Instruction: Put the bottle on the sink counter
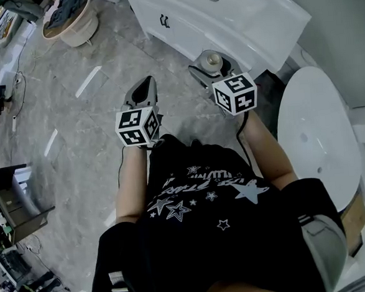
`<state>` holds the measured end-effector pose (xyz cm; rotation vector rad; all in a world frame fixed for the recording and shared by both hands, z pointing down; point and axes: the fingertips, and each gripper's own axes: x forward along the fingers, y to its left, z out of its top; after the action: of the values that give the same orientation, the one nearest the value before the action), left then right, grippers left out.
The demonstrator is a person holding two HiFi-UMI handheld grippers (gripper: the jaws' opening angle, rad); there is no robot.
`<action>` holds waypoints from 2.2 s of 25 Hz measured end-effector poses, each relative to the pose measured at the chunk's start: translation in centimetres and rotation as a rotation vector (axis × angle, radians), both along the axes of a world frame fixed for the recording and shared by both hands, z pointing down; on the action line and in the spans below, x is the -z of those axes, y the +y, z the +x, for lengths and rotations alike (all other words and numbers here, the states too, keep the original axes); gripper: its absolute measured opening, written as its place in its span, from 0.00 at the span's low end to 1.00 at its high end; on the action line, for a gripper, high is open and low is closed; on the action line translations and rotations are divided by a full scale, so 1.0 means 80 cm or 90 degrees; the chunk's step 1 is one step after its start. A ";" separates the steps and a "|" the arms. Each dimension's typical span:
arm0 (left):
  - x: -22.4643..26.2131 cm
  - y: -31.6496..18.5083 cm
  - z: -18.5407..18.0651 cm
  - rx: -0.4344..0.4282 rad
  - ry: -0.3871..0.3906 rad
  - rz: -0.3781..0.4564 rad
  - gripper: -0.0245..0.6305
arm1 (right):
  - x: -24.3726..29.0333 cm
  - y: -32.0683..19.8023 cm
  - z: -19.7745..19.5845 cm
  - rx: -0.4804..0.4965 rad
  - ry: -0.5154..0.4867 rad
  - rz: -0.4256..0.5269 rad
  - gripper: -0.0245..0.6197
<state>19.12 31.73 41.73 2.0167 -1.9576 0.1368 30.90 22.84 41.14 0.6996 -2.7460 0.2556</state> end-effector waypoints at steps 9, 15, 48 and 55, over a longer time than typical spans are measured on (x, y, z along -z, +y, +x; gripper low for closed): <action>-0.027 -0.050 -0.060 0.009 0.002 -0.016 0.05 | -0.026 -0.057 -0.055 0.002 0.001 -0.030 0.54; -0.039 -0.121 -0.117 -0.011 0.016 -0.018 0.05 | -0.035 -0.108 -0.109 0.007 0.017 -0.019 0.54; -0.042 -0.444 -0.450 -0.112 0.042 -0.024 0.05 | -0.033 -0.432 -0.418 -0.139 0.026 -0.050 0.54; -0.043 -0.521 -0.492 -0.095 0.035 -0.036 0.05 | -0.038 -0.540 -0.467 -0.132 0.017 -0.054 0.54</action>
<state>-20.25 -9.94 45.19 2.1068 -1.7503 0.1673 -6.46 -20.34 44.21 0.9580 -2.6203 0.4023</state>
